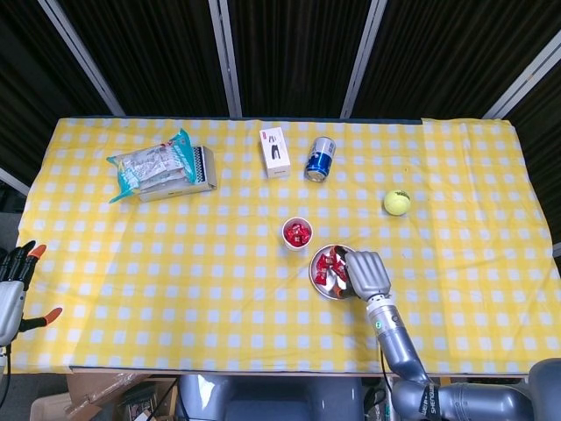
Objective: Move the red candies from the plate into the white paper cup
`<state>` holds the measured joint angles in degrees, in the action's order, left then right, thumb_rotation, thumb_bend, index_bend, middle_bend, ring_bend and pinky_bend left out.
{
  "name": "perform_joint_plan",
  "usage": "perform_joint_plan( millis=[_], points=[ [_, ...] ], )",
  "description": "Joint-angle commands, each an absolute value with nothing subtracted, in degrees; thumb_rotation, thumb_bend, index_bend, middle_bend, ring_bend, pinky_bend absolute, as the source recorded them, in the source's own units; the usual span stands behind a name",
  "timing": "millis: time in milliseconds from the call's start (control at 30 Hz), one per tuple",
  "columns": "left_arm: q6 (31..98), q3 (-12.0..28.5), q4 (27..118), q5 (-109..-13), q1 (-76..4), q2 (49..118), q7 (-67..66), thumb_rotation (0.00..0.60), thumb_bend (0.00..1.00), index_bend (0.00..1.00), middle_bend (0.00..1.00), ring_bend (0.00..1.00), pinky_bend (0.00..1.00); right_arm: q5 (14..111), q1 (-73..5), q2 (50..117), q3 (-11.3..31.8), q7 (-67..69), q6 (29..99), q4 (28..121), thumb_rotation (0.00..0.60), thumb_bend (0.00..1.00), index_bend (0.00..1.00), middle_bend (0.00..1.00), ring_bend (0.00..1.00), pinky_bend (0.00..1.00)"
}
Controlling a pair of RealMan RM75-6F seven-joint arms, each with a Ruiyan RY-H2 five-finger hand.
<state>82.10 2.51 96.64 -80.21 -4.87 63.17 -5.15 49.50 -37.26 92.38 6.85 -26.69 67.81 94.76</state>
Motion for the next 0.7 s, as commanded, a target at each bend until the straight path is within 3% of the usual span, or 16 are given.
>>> perform_joint_plan(
  millis=[33,400,700],
  points=[
    [82.0,2.5,96.6,-80.1,-4.9,63.1,-5.1,0.600,0.07,0.00,0.00,0.00,0.00,48.8,-37.4,93.5,7.0,-27.0,66.7,93.2,0.600,0.26,0.32,0.87,0.85,0.95],
    [81.8,2.6,96.5,-79.8,-4.9,63.0,-4.8,0.600,0.07,0.00,0.00,0.00,0.00,47.4,-38.1,95.8,8.4,-26.5,63.0,88.5,0.600,0.26,0.32,0.86,0.85,0.95],
    [81.3,2.6,96.5,-79.4,-5.0,63.0,-4.9,0.600,0.07,0.00,0.00,0.00,0.00,46.7,-38.4,97.0,9.0,-26.2,61.1,85.5,0.600,0.26,0.40,0.87,0.85,0.95]
  ],
)
